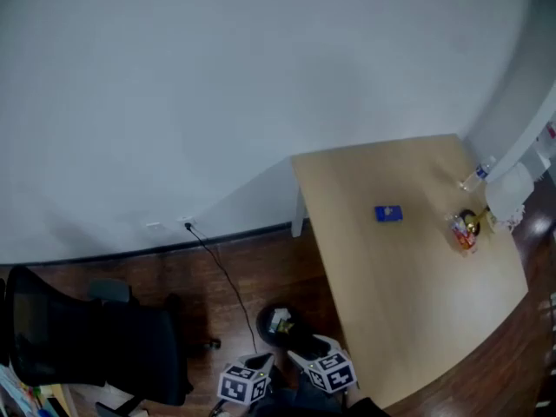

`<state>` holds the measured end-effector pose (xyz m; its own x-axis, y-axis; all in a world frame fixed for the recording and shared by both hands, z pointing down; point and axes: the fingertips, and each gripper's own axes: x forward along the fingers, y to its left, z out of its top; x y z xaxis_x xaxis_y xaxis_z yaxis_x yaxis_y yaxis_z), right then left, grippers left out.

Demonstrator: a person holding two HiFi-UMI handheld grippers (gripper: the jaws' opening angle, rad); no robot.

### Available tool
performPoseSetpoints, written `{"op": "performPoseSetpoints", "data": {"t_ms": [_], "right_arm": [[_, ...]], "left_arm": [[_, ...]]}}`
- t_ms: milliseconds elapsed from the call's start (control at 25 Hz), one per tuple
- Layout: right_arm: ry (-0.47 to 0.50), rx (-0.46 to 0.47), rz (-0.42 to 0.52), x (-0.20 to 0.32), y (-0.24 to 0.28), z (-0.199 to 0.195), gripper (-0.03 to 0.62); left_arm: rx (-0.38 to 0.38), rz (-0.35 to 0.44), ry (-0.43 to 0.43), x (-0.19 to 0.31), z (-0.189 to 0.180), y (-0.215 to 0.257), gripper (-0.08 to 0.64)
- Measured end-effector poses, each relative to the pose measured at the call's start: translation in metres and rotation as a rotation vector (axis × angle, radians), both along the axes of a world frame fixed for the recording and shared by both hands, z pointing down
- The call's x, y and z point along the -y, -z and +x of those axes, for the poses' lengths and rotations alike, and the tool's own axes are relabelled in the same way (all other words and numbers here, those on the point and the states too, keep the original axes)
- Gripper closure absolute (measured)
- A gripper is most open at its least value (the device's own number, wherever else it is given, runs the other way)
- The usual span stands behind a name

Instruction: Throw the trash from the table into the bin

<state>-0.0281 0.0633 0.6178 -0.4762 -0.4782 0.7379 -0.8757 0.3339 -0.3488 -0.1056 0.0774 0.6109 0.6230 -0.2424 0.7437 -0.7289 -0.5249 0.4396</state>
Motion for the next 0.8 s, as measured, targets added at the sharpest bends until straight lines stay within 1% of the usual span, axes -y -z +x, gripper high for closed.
{"op": "performPoseSetpoints", "data": {"t_ms": [160, 320, 400, 520, 680, 800], "right_arm": [[-0.062, 0.006, 0.046, 0.000, 0.040, 0.016, 0.273], [-0.127, -0.013, 0.070, 0.005, 0.057, 0.044, 0.273], [-0.175, -0.020, 0.083, 0.010, 0.061, 0.060, 0.273], [-0.234, -0.017, 0.096, 0.017, 0.064, 0.073, 0.273], [-0.270, -0.009, 0.093, 0.022, 0.061, 0.081, 0.273], [-0.301, -0.009, 0.093, 0.026, 0.057, 0.096, 0.273]], "left_arm": [[-0.006, 0.089, -0.055, 0.015, 0.012, 0.033, 0.554], [-0.018, 0.127, -0.123, 0.023, 0.027, 0.055, 0.554], [-0.015, 0.136, -0.150, 0.025, 0.033, 0.058, 0.554], [-0.016, 0.145, -0.172, 0.031, 0.038, 0.060, 0.554], [-0.001, 0.139, -0.193, 0.037, 0.040, 0.061, 0.554], [0.014, 0.133, -0.214, 0.042, 0.048, 0.062, 0.554]]}}
